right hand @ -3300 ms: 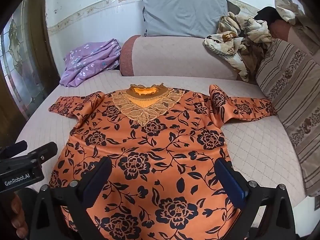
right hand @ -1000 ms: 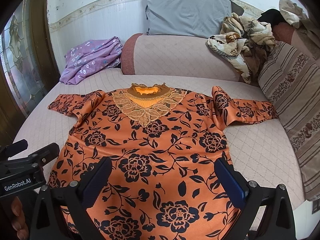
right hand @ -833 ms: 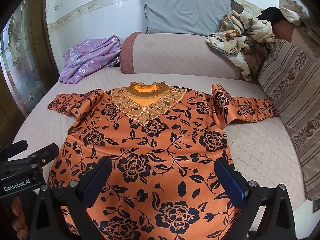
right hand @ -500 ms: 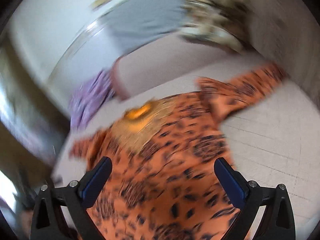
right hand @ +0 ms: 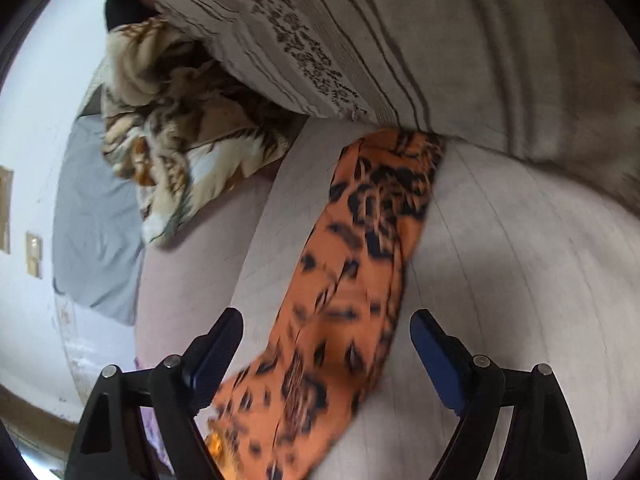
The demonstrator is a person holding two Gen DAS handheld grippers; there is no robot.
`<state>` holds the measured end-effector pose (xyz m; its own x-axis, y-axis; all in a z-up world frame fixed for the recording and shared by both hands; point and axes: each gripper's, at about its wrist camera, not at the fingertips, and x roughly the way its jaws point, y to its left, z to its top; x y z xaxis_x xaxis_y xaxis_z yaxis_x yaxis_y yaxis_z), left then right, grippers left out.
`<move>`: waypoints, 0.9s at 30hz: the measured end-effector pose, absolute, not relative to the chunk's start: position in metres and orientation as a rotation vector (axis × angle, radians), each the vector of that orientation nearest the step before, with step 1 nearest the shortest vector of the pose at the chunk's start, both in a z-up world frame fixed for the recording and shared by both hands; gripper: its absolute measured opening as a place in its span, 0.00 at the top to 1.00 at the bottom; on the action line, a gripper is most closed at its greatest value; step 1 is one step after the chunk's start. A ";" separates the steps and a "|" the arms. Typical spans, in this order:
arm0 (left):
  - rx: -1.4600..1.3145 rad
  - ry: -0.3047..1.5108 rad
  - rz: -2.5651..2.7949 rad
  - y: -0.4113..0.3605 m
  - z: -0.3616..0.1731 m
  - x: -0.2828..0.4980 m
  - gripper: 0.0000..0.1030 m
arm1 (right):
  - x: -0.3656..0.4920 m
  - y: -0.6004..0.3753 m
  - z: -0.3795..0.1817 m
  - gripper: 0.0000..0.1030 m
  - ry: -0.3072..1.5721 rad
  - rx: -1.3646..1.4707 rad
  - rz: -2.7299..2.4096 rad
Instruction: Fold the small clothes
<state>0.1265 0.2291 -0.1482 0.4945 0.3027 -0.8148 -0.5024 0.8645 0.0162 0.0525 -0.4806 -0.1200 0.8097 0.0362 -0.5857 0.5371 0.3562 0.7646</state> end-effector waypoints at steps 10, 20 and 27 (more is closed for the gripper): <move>-0.264 0.908 0.489 0.233 -0.149 0.128 0.00 | 0.113 -0.487 -0.138 0.01 0.794 0.963 -0.370; -0.254 0.902 0.489 0.233 -0.149 0.127 0.00 | 0.135 -0.462 -0.052 0.95 0.704 0.754 -0.377; -0.254 0.900 0.487 0.233 -0.148 0.126 0.00 | 0.154 -0.263 0.092 0.95 0.471 0.509 0.064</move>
